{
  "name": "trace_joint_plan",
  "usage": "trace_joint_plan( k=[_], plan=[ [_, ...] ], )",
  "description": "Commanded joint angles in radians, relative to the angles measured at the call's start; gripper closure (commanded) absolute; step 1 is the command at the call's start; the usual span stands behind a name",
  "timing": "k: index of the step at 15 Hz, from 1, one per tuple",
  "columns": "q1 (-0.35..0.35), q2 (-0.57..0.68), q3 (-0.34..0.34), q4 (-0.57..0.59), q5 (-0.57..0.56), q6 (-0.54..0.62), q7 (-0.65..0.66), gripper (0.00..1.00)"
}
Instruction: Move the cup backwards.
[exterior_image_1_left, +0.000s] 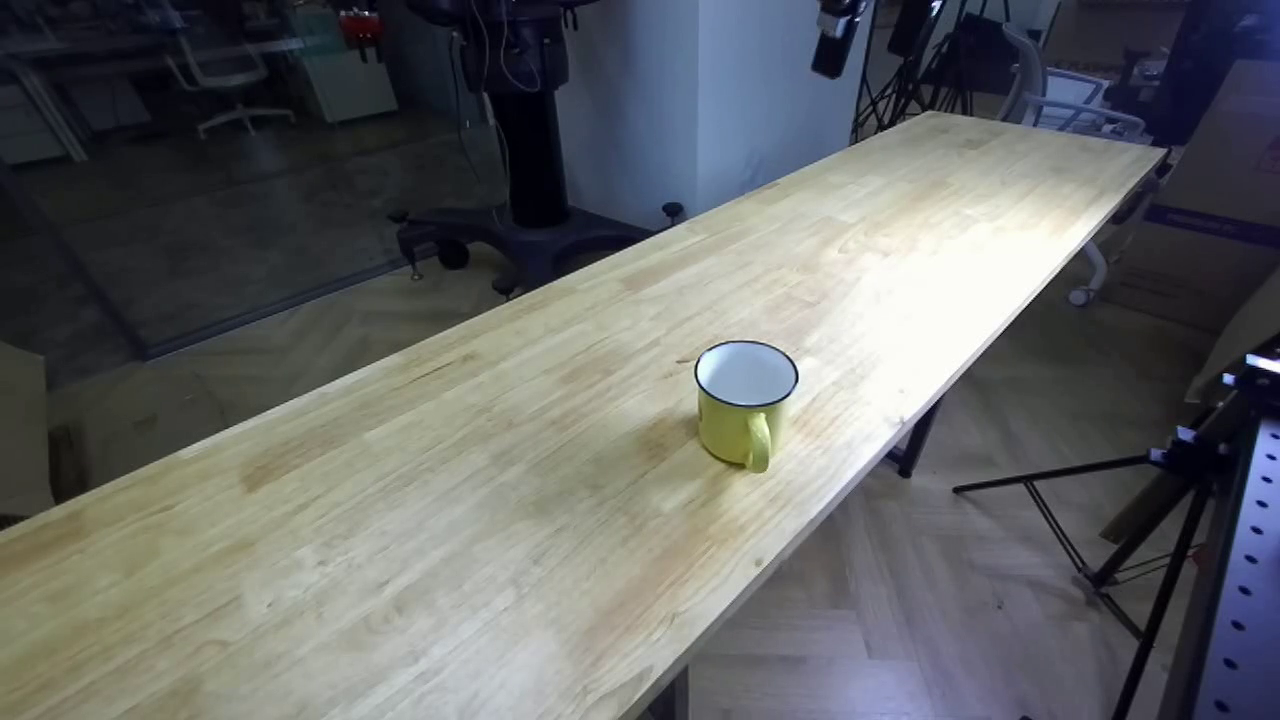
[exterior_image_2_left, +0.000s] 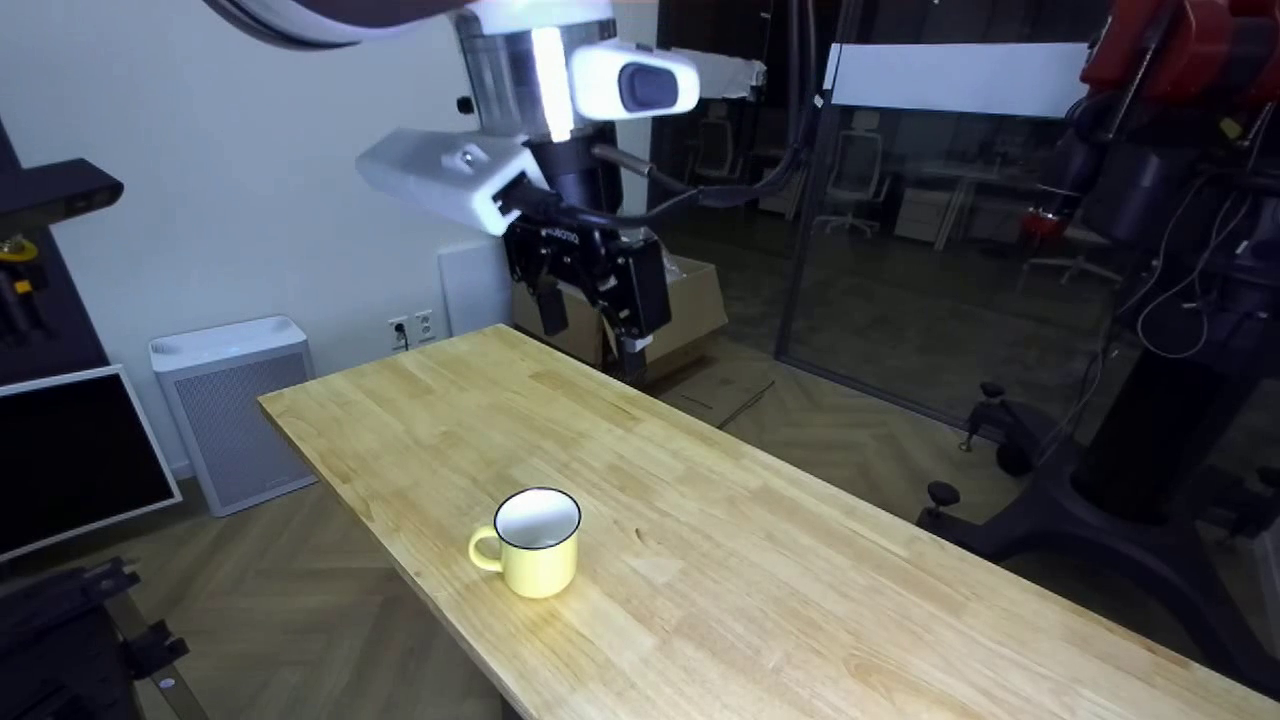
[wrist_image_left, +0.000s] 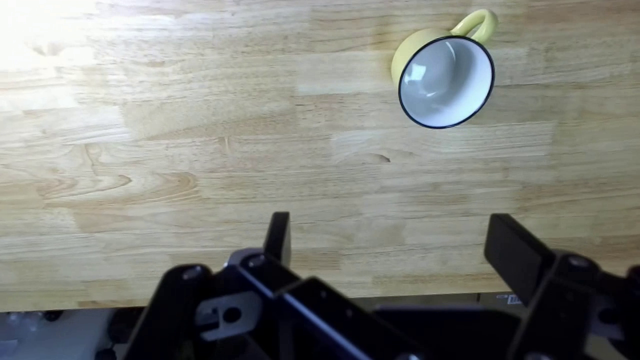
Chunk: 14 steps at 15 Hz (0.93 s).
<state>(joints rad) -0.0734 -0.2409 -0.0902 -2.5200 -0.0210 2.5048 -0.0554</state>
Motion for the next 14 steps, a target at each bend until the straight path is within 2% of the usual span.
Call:
trace_joint_plan(
  k=[1, 2, 8, 14],
  plan=[
    [0.026, 0.104, 0.058, 0.065, 0.009, -0.045, 0.108, 0.00],
    [0.015, 0.052, 0.039, 0.017, 0.002, -0.009, 0.054, 0.00],
    [0.027, 0.114, 0.060, 0.043, -0.006, -0.015, 0.086, 0.00],
    [0.040, 0.265, 0.079, 0.055, -0.036, 0.038, 0.111, 0.00]
  ],
)
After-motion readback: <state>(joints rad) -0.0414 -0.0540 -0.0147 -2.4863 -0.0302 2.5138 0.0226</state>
